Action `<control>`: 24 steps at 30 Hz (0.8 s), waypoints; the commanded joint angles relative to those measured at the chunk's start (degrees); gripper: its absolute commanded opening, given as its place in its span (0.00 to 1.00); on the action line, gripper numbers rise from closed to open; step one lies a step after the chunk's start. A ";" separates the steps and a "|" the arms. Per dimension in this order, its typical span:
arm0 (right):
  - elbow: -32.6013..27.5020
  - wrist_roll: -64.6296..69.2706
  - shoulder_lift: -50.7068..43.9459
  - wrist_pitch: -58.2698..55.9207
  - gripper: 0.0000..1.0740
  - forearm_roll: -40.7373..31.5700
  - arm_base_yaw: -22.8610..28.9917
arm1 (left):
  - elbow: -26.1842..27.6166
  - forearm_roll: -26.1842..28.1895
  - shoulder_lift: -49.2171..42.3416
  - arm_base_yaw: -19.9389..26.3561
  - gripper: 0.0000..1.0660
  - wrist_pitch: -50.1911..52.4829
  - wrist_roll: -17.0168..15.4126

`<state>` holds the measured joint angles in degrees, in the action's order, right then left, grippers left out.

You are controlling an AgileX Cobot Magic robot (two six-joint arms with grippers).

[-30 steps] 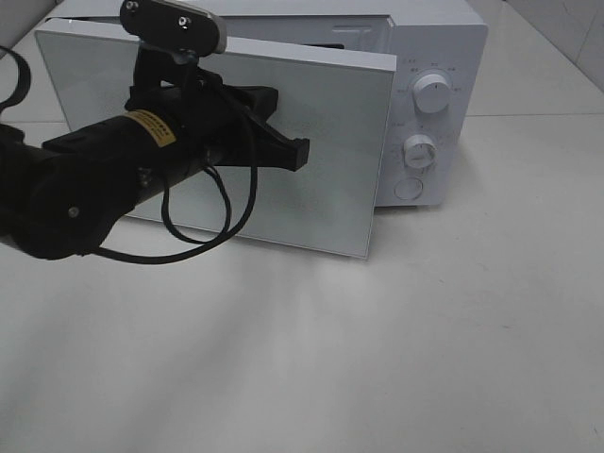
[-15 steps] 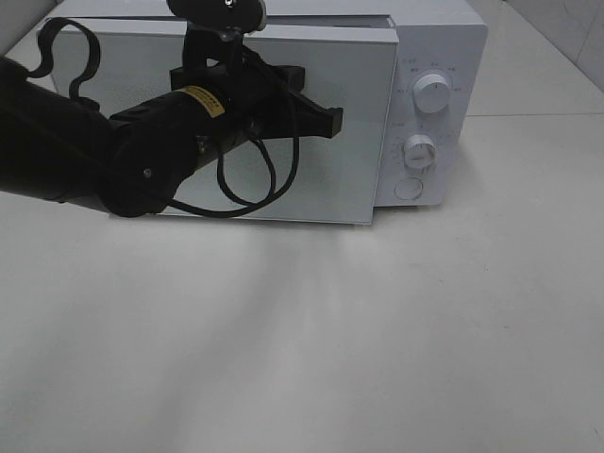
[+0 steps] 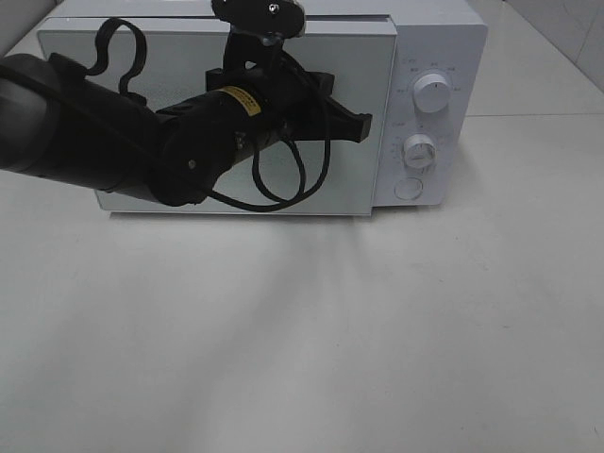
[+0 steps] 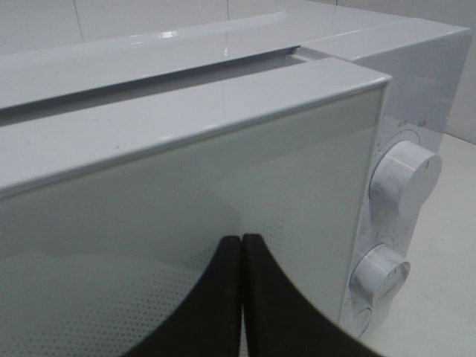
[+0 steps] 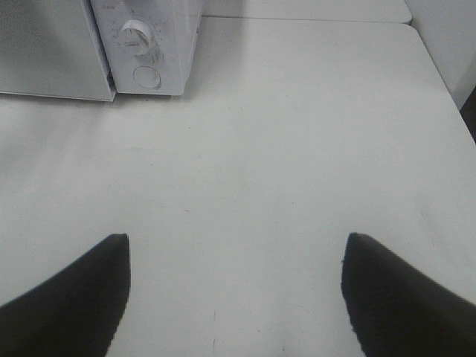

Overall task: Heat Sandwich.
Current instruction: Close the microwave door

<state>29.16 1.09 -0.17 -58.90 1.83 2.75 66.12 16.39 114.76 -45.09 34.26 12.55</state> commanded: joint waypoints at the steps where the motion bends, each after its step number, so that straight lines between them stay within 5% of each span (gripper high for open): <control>1: -0.34 -0.29 -1.60 0.06 0.71 0.11 -0.23 | 2.86 2.75 0.97 2.18 0.00 1.55 0.23; 8: -0.34 -0.23 -1.60 0.06 0.71 0.11 -0.23 | 8.37 2.75 2.64 4.47 0.00 -4.07 0.23; 24: -0.34 -0.23 -1.60 0.06 0.71 0.11 -0.23 | 8.37 2.86 2.58 2.81 0.00 -4.18 -0.34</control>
<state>29.16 1.09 -0.17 -58.90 1.83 2.75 73.40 16.21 117.17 -43.32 26.41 12.66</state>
